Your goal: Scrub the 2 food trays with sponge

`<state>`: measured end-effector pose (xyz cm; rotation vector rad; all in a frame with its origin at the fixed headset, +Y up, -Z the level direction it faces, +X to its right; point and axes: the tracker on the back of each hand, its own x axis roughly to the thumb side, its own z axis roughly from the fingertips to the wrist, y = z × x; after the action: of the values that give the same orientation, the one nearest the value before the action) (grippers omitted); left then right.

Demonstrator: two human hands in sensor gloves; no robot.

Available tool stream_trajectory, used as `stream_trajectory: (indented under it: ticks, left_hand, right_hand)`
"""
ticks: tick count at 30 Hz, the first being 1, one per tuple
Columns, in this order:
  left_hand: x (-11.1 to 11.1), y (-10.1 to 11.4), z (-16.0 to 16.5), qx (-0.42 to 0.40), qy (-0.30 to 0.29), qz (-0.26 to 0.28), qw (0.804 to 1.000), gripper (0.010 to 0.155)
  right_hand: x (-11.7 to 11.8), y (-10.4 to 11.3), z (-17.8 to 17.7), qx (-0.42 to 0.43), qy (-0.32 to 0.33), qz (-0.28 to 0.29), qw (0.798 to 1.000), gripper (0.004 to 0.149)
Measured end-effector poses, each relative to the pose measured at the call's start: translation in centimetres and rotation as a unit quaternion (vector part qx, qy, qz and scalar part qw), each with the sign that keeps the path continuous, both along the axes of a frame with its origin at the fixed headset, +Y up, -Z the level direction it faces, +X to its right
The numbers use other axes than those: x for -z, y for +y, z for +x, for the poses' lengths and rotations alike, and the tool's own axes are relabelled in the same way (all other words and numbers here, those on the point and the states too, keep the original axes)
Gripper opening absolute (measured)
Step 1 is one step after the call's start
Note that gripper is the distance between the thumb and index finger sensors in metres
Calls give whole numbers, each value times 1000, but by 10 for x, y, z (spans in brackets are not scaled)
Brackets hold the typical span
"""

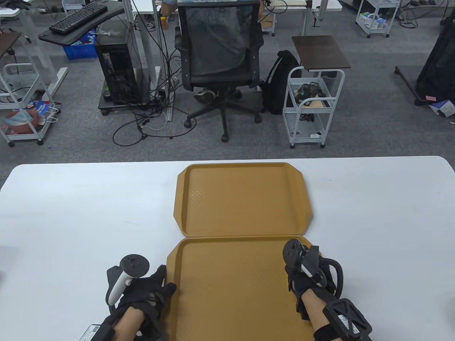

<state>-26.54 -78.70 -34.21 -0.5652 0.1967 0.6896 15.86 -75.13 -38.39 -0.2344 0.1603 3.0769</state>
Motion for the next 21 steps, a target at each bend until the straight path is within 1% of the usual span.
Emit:
stream_trajectory:
  ticks: [4,7,14,21]
  left_hand:
    - [0,0,0,-1,-1,-1,1000,75]
    - [0,0,0,-1,-1,-1,1000,75]
    - [0,0,0,0,0,0,1000,75]
    - [0,-1,0,0,0,1,1000,75]
  right_hand:
    - [2,0,-18,41,19,-14,999,57]
    - [5,0,-43,44,46,-17,998,57]
    - [9,0,-118,63,110,-30,992,57]
    - [10,-2,-179,76,157,-34,984,58]
